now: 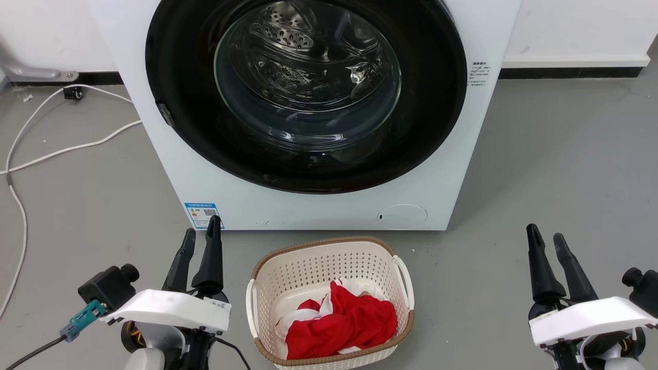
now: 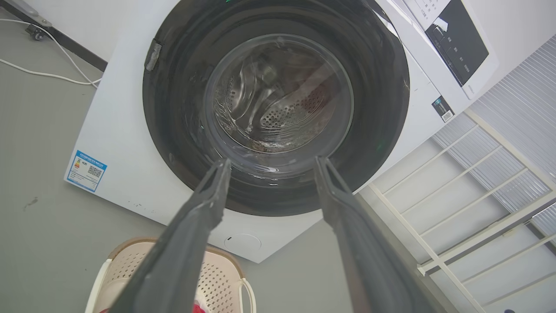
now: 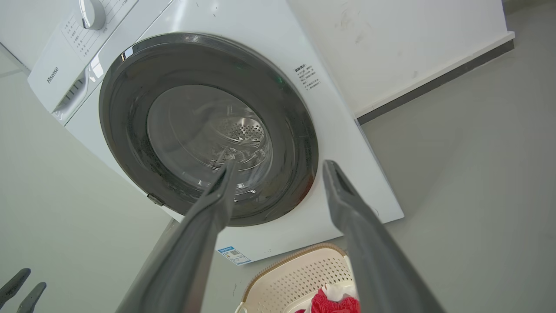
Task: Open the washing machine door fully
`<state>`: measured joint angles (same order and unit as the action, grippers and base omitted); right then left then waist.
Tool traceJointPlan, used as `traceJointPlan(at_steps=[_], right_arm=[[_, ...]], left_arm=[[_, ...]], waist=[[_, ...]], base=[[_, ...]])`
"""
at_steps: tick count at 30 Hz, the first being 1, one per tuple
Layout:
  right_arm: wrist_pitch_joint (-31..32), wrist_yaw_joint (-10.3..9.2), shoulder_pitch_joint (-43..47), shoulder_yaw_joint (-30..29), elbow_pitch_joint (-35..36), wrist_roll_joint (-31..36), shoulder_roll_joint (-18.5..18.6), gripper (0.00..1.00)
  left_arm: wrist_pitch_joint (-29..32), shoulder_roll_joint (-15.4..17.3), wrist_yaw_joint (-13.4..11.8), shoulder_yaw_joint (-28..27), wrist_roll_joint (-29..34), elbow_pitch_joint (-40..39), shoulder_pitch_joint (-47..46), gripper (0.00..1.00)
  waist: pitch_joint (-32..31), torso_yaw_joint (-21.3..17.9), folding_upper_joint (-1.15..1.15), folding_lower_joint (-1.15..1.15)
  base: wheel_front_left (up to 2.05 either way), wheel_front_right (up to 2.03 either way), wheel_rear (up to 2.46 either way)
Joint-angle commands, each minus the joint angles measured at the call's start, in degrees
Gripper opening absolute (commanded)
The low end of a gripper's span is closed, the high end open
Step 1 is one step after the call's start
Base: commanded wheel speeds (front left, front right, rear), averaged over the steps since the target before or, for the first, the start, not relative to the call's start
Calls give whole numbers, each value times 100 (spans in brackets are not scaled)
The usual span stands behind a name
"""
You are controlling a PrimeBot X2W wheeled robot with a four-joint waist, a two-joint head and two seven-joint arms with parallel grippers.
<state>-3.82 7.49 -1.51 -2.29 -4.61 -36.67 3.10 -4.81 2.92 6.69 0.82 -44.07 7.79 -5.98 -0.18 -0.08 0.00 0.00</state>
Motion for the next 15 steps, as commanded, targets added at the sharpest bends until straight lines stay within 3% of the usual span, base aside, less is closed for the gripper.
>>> traceJointPlan(at_steps=[1,15], right_arm=[[-51,0,-28,28,107,170,-2,100],[-185,0,43,129,134,1220,-14,100]], left_arm=[[-56,29,-1,22,166,-75,-109,100],[-291,98,-121,220,1242,4,-114,100]], waist=[[1,-2,0,0],[-21,-5,0,0]], base=[[0,0,0],[0,0,0]])
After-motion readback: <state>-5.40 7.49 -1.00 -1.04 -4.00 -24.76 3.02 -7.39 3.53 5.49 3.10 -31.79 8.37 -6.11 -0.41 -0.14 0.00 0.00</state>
